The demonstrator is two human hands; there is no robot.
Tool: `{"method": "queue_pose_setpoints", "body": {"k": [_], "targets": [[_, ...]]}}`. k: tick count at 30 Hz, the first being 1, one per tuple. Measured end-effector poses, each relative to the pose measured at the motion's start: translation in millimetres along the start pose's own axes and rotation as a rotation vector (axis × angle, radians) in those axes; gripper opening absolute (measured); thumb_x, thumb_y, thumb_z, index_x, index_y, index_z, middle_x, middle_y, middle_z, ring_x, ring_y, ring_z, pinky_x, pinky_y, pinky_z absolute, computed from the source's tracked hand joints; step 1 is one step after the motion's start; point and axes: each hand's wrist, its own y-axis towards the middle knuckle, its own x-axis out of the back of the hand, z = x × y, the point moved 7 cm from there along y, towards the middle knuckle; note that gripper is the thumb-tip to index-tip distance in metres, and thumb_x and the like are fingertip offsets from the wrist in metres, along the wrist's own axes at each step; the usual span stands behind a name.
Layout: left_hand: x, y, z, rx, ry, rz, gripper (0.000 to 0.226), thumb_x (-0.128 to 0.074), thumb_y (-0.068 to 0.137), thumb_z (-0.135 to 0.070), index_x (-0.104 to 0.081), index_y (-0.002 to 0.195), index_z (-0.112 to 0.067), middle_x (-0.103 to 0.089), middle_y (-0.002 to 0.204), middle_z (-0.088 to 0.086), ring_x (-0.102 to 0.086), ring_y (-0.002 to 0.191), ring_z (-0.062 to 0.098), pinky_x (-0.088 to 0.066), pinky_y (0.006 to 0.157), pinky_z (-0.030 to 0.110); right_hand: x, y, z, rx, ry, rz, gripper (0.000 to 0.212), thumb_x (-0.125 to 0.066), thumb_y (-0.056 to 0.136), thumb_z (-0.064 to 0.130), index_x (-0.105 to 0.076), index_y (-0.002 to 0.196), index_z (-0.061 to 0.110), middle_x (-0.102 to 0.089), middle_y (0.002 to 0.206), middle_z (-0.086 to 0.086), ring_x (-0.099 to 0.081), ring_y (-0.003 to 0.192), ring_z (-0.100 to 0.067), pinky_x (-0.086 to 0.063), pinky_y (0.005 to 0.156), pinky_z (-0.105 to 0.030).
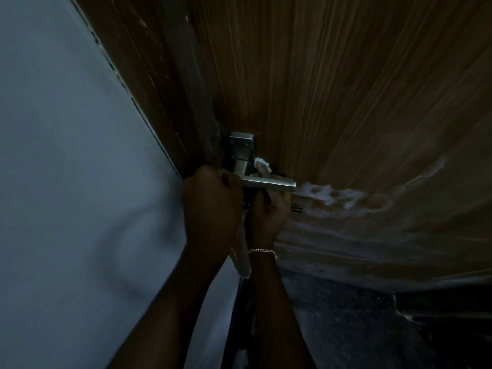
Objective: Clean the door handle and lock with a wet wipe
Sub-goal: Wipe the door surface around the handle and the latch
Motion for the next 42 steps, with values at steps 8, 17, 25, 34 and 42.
{"method": "queue_pose_setpoints", "body": {"k": [8, 17, 25, 34, 42], "targets": [[2, -1, 1, -0.023, -0.003, -0.017, 0.025, -0.058, 0.098, -0.023, -0.077, 0.091, -0.009, -0.075, 0.084, 0.005, -0.066, 0.071, 0.011, -0.033, 0.053, 0.004, 41, 8, 2, 0.147, -0.196, -0.076, 0.019, -0.065, 0.093, 0.002, -0.073, 0.109, 0.006, -0.073, 0.109, -0.002, -0.069, 0.103, -0.012, -0.057, 0.092, -0.033], [3, -1, -1, -0.046, 0.005, -0.006, 0.025, -0.058, 0.097, -0.024, -0.076, 0.092, -0.008, -0.075, 0.085, 0.005, -0.071, 0.074, 0.015, -0.05, 0.062, 0.019, 55, 11, -5, 0.14, -0.304, -0.042, 0.02, -0.067, 0.092, -0.002, -0.073, 0.107, 0.011, -0.073, 0.108, -0.001, -0.068, 0.104, -0.01, -0.054, 0.094, -0.028], [2, -2, -1, -0.025, -0.006, -0.004, 0.026, -0.059, 0.097, -0.025, -0.076, 0.091, -0.007, -0.076, 0.086, 0.007, -0.072, 0.078, 0.017, -0.058, 0.072, 0.029, 60, 13, -14, 0.066, -0.374, 0.072, 0.01, -0.066, 0.095, 0.005, -0.074, 0.098, 0.011, -0.075, 0.092, -0.003, -0.068, 0.085, -0.005, -0.059, 0.077, -0.04], [3, -4, -1, -0.029, -0.016, -0.014, 0.026, -0.059, 0.097, -0.022, -0.074, 0.085, -0.005, -0.074, 0.082, 0.008, -0.071, 0.074, 0.02, -0.053, 0.066, 0.027, 61, 26, -5, 0.061, -0.435, 0.149, 0.01, -0.07, 0.089, 0.006, -0.074, 0.098, 0.01, -0.064, 0.077, 0.012, -0.061, 0.072, 0.004, -0.049, 0.066, -0.012], [3, -4, -1, -0.022, -0.045, -0.016, 0.024, -0.06, 0.096, -0.021, -0.074, 0.085, -0.005, -0.074, 0.082, 0.009, -0.071, 0.074, 0.021, -0.06, 0.072, 0.034, 23, 7, -27, 0.046, -0.531, 0.517, 0.013, -0.06, 0.098, 0.01, -0.073, 0.101, 0.009, -0.074, 0.092, -0.005, -0.066, 0.081, -0.009, -0.053, 0.077, -0.025]]}}
